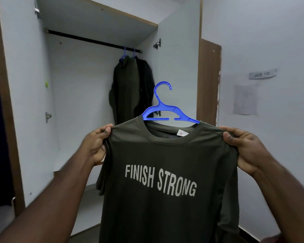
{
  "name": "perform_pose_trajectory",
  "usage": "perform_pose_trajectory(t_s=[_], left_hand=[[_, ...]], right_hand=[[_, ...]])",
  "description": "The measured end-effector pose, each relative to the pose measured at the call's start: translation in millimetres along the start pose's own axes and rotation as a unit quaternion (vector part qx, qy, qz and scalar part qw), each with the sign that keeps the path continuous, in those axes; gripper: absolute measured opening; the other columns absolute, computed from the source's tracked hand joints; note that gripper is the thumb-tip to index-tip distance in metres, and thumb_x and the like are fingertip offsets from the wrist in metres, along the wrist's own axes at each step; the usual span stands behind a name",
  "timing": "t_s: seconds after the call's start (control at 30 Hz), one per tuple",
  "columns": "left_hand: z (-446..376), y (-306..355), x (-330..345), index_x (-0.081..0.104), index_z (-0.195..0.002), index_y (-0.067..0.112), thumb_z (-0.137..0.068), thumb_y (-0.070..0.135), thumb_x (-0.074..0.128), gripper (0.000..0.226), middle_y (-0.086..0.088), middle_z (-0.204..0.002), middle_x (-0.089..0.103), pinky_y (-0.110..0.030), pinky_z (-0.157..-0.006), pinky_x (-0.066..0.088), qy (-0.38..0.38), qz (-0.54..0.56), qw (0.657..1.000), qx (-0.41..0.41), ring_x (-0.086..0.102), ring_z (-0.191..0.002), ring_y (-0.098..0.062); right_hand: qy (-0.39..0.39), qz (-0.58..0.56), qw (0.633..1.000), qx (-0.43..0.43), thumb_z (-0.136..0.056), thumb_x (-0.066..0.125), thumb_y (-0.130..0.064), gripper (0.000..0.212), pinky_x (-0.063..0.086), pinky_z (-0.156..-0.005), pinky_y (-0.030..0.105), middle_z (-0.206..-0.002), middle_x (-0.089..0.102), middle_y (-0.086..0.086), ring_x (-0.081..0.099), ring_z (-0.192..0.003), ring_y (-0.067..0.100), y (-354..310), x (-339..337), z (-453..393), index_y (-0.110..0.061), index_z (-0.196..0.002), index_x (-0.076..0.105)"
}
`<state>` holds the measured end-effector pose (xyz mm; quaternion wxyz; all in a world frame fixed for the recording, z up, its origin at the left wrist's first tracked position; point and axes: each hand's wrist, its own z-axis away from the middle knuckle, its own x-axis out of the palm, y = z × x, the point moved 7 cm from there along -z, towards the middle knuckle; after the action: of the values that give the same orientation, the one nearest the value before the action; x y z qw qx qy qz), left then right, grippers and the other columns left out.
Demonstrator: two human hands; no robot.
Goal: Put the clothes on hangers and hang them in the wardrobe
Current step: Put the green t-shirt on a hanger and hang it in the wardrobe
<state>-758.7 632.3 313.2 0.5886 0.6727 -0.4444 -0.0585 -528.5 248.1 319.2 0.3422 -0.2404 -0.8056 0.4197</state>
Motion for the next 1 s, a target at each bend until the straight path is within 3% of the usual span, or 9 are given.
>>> perform_pose_trajectory(t_s=[0.17,0.33,0.47,0.6,0.7,1.0], left_hand=[[-44,-2,-31,0.063,-0.123,0.003,-0.104,0.009,0.049,0.025,-0.015,-0.111,0.069,-0.034,-0.091,0.056,0.017,0.004,1.000,0.002,0.067,-0.097,-0.022],[-92,-9,-47,0.066,-0.114,0.005,-0.103,0.008,0.051,0.019,-0.014,-0.105,0.069,-0.034,-0.085,0.057,0.048,0.000,0.999,0.021,0.068,-0.089,-0.022],[-134,-10,-52,0.068,-0.106,0.008,-0.103,0.009,0.051,0.018,-0.010,-0.095,0.073,-0.029,-0.072,0.061,0.067,0.004,0.997,0.033,0.070,-0.081,-0.019],[-180,-9,-56,0.066,-0.118,0.006,-0.103,0.011,0.052,0.021,-0.010,-0.101,0.071,-0.030,-0.079,0.058,0.078,0.002,0.996,0.047,0.069,-0.087,-0.019],[-216,-11,-58,0.063,-0.125,0.005,-0.103,0.012,0.052,0.025,-0.011,-0.106,0.070,-0.030,-0.076,0.058,0.081,-0.001,0.996,0.049,0.068,-0.092,-0.020],[-343,-20,-89,0.068,-0.103,0.010,-0.104,0.011,0.050,0.018,-0.003,-0.081,0.076,-0.033,-0.082,0.056,0.088,0.001,0.994,0.072,0.072,-0.077,-0.016]], right_hand=[[-0.008,-0.014,1.000,0.003,-0.083,0.061,-0.007,0.042,0.060,-0.076,0.027,-0.114,0.072,0.020,0.073,-0.099,0.024,15,30,-39,0.003,-0.123,0.062],[-0.028,-0.030,0.999,0.004,-0.084,0.059,-0.006,0.035,0.060,-0.074,0.024,-0.107,0.074,0.016,0.074,-0.091,0.019,44,49,-90,0.001,-0.118,0.064],[-0.040,-0.035,0.999,0.003,-0.094,0.053,0.000,0.023,0.060,-0.072,0.023,-0.102,0.075,0.015,0.075,-0.088,0.018,63,58,-142,-0.001,-0.113,0.066],[-0.059,-0.038,0.998,-0.004,-0.087,0.059,-0.004,0.027,0.060,-0.078,0.026,-0.106,0.074,0.017,0.074,-0.092,0.020,73,69,-197,-0.001,-0.112,0.067],[-0.069,-0.037,0.997,-0.008,-0.092,0.057,-0.002,0.026,0.060,-0.079,0.027,-0.110,0.073,0.019,0.073,-0.097,0.022,84,75,-236,0.000,-0.115,0.067],[-0.080,-0.009,0.996,-0.034,-0.057,0.078,-0.021,0.060,0.059,-0.074,0.024,-0.107,0.075,0.016,0.074,-0.095,0.021,132,126,-347,-0.002,-0.113,0.069]])
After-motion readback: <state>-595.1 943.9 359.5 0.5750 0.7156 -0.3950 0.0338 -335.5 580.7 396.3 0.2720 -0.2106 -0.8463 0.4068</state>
